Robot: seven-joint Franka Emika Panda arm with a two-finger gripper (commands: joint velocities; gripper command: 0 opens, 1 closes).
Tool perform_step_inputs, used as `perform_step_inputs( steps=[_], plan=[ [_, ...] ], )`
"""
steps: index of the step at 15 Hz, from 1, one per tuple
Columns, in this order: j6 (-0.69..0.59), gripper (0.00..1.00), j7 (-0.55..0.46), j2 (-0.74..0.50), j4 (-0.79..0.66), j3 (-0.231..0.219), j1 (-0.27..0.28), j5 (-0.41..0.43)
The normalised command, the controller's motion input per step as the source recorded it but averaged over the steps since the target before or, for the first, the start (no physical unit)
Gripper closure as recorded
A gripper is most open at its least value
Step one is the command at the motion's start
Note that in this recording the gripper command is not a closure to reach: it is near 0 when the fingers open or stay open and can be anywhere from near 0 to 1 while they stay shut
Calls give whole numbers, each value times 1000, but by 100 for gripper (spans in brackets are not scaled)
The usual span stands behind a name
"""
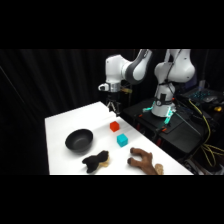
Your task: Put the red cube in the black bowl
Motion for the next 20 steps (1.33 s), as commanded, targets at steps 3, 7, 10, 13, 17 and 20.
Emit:
perform_step_inputs(
  steps=[3,7,10,13,17,20],
  plan=[
    [270,0,-404,243,23,36,-28,356],
    [213,0,-352,253,77,123,-122,296],
    [202,0,-256,169,59,175,-182,184],
    [304,0,-86,211,63,144,-153,1],
    [318,0,6,262,90,157,-160,-97],
    [256,0,73,273,119,174,-186,-180]
  ],
)
